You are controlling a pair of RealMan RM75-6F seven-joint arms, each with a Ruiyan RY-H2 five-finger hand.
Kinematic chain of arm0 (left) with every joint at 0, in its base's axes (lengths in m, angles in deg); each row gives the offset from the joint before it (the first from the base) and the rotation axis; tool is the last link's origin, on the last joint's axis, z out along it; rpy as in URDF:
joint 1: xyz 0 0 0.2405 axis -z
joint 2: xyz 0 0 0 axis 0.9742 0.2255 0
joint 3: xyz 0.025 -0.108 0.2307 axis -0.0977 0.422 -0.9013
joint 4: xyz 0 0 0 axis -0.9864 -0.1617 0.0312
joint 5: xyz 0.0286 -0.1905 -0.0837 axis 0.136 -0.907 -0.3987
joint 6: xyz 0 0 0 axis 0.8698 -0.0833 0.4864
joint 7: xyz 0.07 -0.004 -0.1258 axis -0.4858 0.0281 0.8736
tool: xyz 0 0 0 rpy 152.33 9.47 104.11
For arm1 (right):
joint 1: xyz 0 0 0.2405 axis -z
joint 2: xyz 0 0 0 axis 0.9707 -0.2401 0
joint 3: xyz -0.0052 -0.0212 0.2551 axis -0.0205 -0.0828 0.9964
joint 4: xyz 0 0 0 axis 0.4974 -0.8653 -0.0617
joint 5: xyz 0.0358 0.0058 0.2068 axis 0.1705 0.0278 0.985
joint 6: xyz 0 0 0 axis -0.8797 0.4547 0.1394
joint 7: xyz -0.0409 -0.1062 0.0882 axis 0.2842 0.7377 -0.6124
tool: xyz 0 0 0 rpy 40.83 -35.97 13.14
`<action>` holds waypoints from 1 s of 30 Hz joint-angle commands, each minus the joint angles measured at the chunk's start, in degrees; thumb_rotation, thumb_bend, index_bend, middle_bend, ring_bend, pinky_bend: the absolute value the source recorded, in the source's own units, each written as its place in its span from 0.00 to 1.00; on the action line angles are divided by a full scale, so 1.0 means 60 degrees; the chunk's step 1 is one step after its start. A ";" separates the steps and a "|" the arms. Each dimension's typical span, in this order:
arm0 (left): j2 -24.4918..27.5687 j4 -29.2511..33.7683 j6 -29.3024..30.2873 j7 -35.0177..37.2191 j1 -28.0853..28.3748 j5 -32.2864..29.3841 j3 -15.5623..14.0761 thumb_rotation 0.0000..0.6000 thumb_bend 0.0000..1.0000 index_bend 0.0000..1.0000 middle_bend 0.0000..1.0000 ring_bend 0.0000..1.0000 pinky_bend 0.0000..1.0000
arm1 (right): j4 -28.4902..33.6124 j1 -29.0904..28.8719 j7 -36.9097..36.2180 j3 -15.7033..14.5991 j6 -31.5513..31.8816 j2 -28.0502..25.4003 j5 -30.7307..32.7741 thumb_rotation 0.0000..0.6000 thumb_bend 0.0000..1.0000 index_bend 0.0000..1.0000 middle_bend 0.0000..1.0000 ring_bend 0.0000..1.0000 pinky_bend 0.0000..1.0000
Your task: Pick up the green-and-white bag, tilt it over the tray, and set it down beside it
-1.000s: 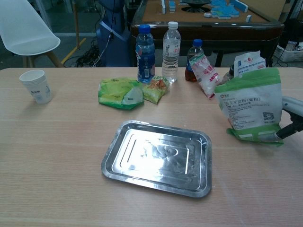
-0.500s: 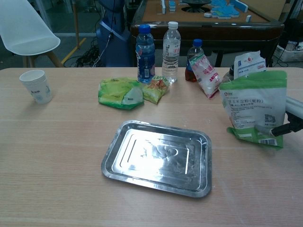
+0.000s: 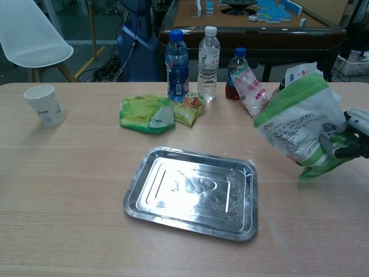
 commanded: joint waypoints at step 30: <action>0.0116 -0.0104 0.0311 0.0246 -0.0234 0.0029 -0.0086 1.00 0.47 0.01 0.00 0.06 0.02 | 0.7151 -0.3454 0.7608 0.0226 -0.3725 -0.4190 -0.0769 1.00 0.72 0.67 0.61 0.55 0.65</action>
